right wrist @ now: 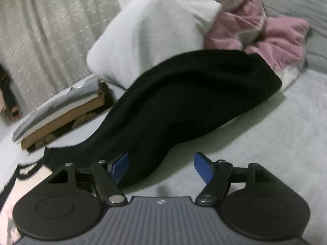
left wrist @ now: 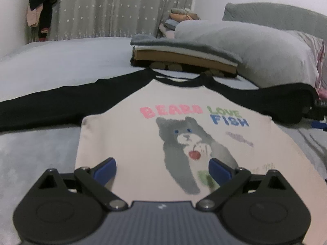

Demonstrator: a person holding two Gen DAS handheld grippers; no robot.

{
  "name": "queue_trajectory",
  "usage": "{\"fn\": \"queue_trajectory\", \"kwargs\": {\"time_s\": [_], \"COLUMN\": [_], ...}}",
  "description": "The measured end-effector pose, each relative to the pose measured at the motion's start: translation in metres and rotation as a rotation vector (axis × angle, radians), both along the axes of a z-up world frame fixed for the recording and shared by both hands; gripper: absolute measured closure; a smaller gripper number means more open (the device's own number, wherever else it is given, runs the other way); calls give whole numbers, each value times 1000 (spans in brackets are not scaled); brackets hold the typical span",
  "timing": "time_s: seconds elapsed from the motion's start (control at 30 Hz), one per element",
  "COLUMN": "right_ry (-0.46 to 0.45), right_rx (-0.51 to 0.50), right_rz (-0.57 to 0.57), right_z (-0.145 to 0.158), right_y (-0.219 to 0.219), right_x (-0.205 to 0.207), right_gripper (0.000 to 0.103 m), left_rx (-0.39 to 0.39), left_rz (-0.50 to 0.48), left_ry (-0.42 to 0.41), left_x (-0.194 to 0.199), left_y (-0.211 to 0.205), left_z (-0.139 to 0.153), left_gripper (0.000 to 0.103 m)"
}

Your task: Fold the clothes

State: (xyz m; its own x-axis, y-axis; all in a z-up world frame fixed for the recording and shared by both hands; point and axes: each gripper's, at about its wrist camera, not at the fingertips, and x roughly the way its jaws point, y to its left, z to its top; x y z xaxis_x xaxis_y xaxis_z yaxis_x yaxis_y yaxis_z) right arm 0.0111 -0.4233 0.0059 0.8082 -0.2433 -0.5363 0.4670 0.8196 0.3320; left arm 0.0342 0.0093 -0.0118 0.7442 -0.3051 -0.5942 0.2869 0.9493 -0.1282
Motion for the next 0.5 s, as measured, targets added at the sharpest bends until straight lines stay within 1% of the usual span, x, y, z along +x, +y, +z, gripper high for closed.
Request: {"fn": "queue_trajectory", "kwargs": {"time_s": [0.07,0.23,0.37,0.5], "right_ry": [0,-10,-33,-54], "right_rx": [52,100,155,203], "right_rz": [-26,-66,-63,-66], "right_z": [-5,-14,-22,-28], "right_y": [-8,-31,-51,-60], "right_x": [4,14,15,16], "right_gripper": [29,29,29,29], "left_rx": [21,56,66,64], "left_rz": [6,30,62,102], "left_ry": [10,46,64,81], "left_x": [-1,-4,-10,-15], "left_y": [-3,-14,-27,-38], "left_z": [0,9,17,24], "left_gripper": [5,5,5,5]}}
